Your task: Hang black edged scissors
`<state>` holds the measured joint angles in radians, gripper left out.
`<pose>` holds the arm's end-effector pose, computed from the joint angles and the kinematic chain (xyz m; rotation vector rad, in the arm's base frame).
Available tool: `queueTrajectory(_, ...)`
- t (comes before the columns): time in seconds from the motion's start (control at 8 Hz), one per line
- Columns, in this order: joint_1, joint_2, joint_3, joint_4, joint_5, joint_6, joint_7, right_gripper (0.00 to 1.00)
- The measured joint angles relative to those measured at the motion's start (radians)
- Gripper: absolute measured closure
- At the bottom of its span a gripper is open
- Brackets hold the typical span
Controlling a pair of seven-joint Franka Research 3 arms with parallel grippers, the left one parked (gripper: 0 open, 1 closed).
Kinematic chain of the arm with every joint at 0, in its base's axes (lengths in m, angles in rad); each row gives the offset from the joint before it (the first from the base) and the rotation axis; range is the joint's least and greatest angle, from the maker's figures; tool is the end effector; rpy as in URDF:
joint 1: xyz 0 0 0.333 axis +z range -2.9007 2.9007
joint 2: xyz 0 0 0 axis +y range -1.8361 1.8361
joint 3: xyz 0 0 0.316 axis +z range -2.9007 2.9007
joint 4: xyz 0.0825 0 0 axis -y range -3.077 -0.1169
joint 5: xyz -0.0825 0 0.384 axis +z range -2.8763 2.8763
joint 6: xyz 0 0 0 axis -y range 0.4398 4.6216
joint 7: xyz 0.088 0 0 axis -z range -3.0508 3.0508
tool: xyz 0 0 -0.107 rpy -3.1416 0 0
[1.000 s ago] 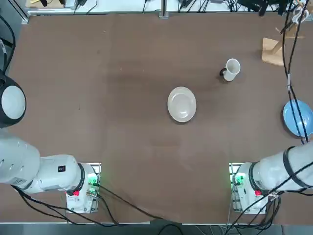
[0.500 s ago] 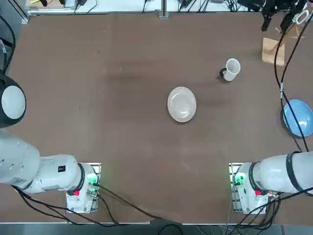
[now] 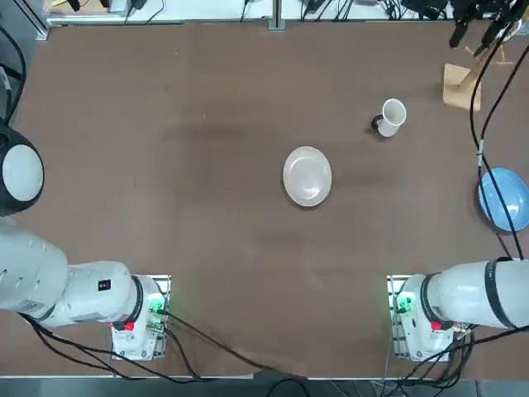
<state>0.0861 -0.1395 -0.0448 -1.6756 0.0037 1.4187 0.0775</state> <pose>0.4932 0.0191 0.6365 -3.1328 0.0549 0.1849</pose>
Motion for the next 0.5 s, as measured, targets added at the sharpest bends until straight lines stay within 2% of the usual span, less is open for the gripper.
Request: queueTrajectory(0.5,-0.007,0.017,-0.001,0.000,0.003,0.092,0.015,0.00)
